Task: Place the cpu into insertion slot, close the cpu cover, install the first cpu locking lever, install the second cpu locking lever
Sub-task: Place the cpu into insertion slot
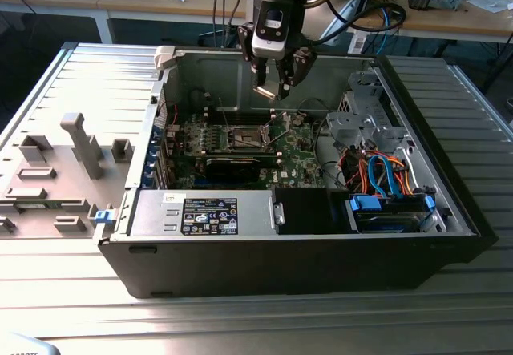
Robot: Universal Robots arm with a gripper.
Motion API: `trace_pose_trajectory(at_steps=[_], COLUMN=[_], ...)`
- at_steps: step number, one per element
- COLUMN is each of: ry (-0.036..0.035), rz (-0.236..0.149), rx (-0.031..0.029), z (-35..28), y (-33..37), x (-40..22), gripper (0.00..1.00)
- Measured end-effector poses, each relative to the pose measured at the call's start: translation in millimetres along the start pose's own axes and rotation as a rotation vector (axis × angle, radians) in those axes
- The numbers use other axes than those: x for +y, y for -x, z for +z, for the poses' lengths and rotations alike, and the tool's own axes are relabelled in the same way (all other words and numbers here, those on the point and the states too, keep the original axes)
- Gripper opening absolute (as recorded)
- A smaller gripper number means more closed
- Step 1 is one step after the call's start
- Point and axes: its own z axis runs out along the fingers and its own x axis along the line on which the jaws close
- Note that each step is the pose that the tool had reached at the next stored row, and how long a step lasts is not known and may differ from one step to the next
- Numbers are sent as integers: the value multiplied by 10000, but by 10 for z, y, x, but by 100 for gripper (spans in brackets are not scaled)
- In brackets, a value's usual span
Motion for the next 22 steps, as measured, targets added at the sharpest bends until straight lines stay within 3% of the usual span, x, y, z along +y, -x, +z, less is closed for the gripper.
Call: trace_pose_trajectory(at_steps=[14,22], ry=[-2,-89], rz=[172,276], rx=[-10,-100], z=[0,1], y=[0,0], x=[0,0], gripper=[55,55])
